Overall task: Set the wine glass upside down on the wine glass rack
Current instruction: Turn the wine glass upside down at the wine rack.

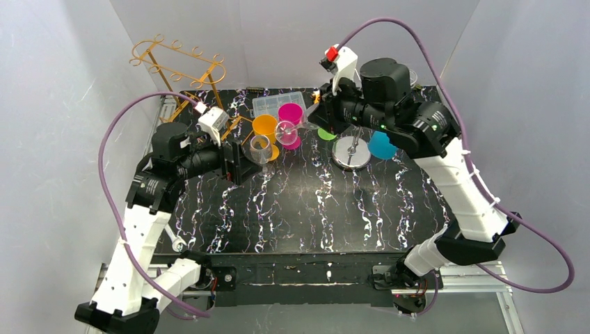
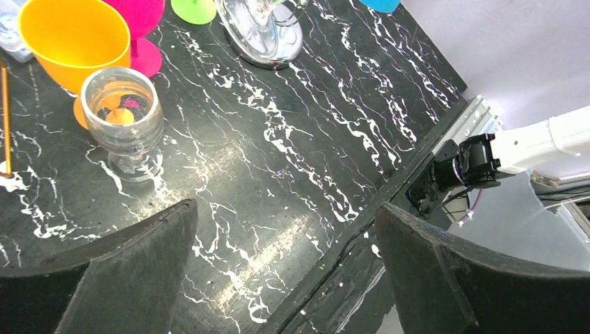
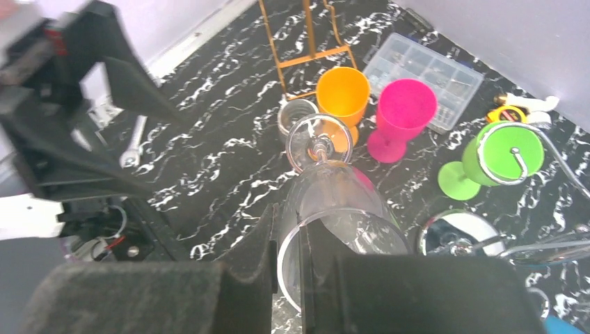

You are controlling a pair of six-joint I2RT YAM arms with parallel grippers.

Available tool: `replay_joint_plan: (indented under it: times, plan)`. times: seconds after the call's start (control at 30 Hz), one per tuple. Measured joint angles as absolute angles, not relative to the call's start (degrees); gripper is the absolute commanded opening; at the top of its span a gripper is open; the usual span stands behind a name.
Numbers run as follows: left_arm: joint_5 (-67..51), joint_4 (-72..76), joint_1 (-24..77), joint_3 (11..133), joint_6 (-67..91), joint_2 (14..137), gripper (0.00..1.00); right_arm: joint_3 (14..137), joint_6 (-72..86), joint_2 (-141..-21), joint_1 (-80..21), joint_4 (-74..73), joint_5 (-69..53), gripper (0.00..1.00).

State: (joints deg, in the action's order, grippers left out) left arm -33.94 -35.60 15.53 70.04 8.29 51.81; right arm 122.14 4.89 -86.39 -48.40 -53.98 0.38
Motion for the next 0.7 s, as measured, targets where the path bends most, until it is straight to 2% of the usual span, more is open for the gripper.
replay_joint_plan:
  times: [0.43,0.7]
  plan:
    - [-37.6,-30.8,15.5,69.5,9.6,58.1,0.98,115.9,9.0,-84.6,-48.4,-48.5,-9.9,0.01]
    - [-39.4,-29.9,15.5,66.6,9.6,59.8,0.93,111.1,11.7,-81.8,-48.4,-41.6,-14.0,0.01]
